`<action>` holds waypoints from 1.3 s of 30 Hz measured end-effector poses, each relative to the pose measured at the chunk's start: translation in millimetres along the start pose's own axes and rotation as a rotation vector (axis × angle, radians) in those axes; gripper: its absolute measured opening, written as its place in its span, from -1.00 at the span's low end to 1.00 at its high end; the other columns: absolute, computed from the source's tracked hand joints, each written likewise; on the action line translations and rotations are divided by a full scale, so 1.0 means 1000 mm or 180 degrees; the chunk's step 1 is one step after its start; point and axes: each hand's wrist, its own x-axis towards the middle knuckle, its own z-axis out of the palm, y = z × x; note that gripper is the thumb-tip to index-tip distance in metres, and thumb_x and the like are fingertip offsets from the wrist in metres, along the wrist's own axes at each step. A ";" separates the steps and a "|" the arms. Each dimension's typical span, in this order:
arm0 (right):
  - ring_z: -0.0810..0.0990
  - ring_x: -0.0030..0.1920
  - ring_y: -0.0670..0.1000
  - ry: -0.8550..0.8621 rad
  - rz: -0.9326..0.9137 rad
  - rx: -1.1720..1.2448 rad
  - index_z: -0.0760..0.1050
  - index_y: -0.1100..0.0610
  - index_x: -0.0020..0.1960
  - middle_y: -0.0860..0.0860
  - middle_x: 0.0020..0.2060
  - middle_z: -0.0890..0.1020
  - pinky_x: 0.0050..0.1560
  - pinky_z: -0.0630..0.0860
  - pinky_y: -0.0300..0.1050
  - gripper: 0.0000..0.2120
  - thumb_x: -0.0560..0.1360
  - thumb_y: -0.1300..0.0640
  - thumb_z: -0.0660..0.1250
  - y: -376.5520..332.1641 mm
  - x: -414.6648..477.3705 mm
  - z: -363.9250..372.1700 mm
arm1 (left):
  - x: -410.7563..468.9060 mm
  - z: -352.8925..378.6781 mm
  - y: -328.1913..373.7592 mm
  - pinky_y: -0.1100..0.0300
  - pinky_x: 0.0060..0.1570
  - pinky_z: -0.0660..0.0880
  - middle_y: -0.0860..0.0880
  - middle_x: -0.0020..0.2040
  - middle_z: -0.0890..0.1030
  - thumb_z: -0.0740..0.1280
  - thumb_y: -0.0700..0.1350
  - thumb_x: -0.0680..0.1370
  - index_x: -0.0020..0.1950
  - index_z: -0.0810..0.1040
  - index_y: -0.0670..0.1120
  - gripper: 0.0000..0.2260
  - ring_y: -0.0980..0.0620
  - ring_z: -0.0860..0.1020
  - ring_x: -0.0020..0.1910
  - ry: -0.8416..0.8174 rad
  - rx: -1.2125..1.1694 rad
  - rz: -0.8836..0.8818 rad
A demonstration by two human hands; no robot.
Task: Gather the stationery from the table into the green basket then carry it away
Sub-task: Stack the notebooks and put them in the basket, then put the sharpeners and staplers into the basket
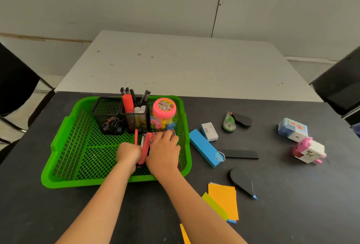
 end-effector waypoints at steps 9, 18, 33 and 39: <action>0.39 0.23 0.24 -0.0308 0.0044 0.1247 0.22 0.24 0.35 0.21 0.29 0.29 0.15 0.44 0.08 -0.47 0.52 -0.04 0.23 0.023 -0.003 -0.033 | -0.028 0.005 0.025 -0.06 0.17 0.40 -0.32 0.26 0.41 0.15 -0.11 0.56 0.26 0.42 -0.32 -0.63 -0.29 0.40 0.21 0.0497 0.1000 0.0233; 0.48 0.17 0.18 0.1260 0.1578 0.2096 0.42 0.28 0.23 0.22 0.18 0.48 0.16 0.36 -0.12 -0.67 0.48 0.27 0.22 0.229 0.035 -0.113 | -0.130 0.112 0.101 0.00 0.27 0.23 -0.20 0.28 0.40 0.30 -0.11 0.48 0.28 0.43 -0.15 -0.62 -0.20 0.31 0.30 0.0364 0.0961 0.2785; 0.32 0.27 0.30 -0.0341 0.1233 -0.0142 0.27 0.08 0.38 0.19 0.35 0.16 0.19 0.43 0.19 -0.47 0.45 0.12 0.36 0.373 0.081 -0.111 | -0.167 0.279 0.097 0.09 0.34 0.27 -0.10 0.40 0.30 0.32 -0.30 0.46 0.42 0.26 -0.10 -0.45 -0.09 0.25 0.38 -0.1375 0.1657 0.2864; 0.33 0.27 0.24 -0.0534 0.0206 0.0205 0.22 0.15 0.39 0.17 0.28 0.37 0.22 0.45 0.10 -0.44 0.43 0.23 0.31 0.342 0.058 -0.134 | -0.162 0.307 0.096 0.07 0.28 0.39 -0.07 0.32 0.47 0.52 -0.16 0.31 0.52 -0.02 -0.09 -0.05 -0.10 0.43 0.31 -0.2192 0.1355 0.2643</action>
